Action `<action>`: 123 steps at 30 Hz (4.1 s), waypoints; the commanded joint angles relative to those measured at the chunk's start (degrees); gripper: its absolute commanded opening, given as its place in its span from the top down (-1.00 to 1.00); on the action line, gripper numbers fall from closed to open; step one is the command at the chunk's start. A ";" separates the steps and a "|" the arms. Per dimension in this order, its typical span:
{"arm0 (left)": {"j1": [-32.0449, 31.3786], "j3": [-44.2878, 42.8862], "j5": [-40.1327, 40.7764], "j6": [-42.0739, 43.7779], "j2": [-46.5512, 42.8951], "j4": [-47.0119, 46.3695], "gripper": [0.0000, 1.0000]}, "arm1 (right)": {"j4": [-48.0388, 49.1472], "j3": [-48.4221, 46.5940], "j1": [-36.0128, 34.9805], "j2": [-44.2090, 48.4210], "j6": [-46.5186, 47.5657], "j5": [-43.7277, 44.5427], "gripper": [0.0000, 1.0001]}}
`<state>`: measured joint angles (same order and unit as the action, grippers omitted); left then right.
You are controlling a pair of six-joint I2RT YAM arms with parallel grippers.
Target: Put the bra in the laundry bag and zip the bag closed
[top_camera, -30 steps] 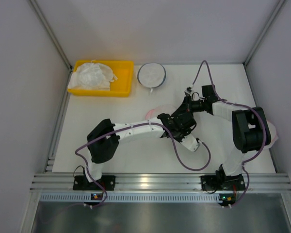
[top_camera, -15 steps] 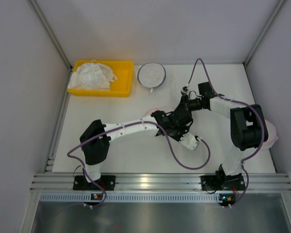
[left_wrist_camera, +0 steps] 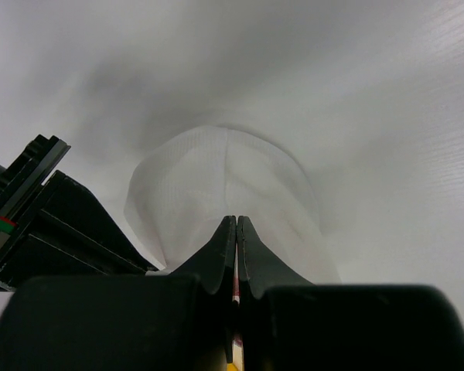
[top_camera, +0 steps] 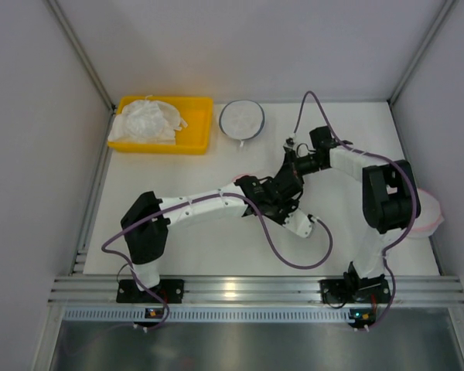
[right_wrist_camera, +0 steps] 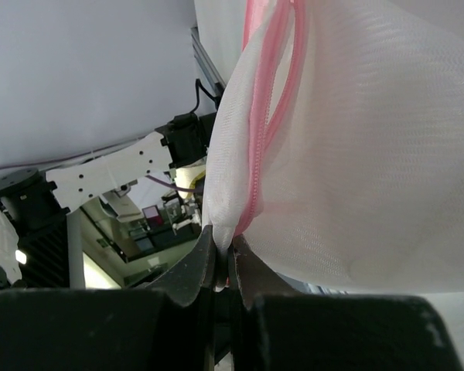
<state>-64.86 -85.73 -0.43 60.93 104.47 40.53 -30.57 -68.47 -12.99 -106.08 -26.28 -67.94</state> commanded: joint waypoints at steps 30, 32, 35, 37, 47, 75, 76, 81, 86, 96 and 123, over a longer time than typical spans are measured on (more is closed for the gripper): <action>0.17 -20.34 -0.98 -0.64 4.69 16.24 -0.04 | 5.26 0.88 2.45 1.14 4.22 3.78 1.00; 1.92 -23.15 -2.98 0.94 4.96 16.16 -0.07 | 5.17 0.44 2.18 0.88 3.96 3.61 1.00; 3.60 -22.73 -4.85 5.31 4.17 16.24 -0.08 | 5.34 0.09 1.92 0.62 3.43 3.52 1.00; 3.17 -20.62 -4.32 7.97 3.47 16.24 -0.06 | 5.69 -0.09 1.83 0.35 3.08 3.43 1.00; -1.14 -21.31 4.64 8.86 10.75 16.24 0.11 | 7.28 -0.09 1.48 -1.23 0.44 2.55 1.00; -3.17 -27.82 14.78 8.25 20.08 24.59 1.00 | 5.79 -1.23 1.57 -2.20 2.37 2.90 1.00; -3.17 -27.91 13.53 8.07 19.21 25.29 1.00 | 4.74 -1.67 1.83 -2.37 2.81 3.60 1.00; -3.61 -27.12 8.08 5.53 17.53 29.59 1.00 | 3.76 -3.95 2.09 -3.16 4.13 4.31 1.00; -3.87 -24.75 4.12 4.20 15.42 31.71 1.00 | 1.83 -6.85 2.10 -4.22 5.63 5.10 1.00; -4.40 -26.22 1.13 1.22 15.50 33.73 1.00 | -3.17 -11.60 2.01 -5.89 11.15 4.58 1.00; -3.69 -38.46 0.69 -7.22 21.40 33.65 1.00 | -22.26 -2.73 0.71 4.40 26.55 3.51 -0.14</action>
<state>-68.36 -122.06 1.80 54.50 126.65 72.66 -55.59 -69.78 -8.49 -100.79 0.43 -60.62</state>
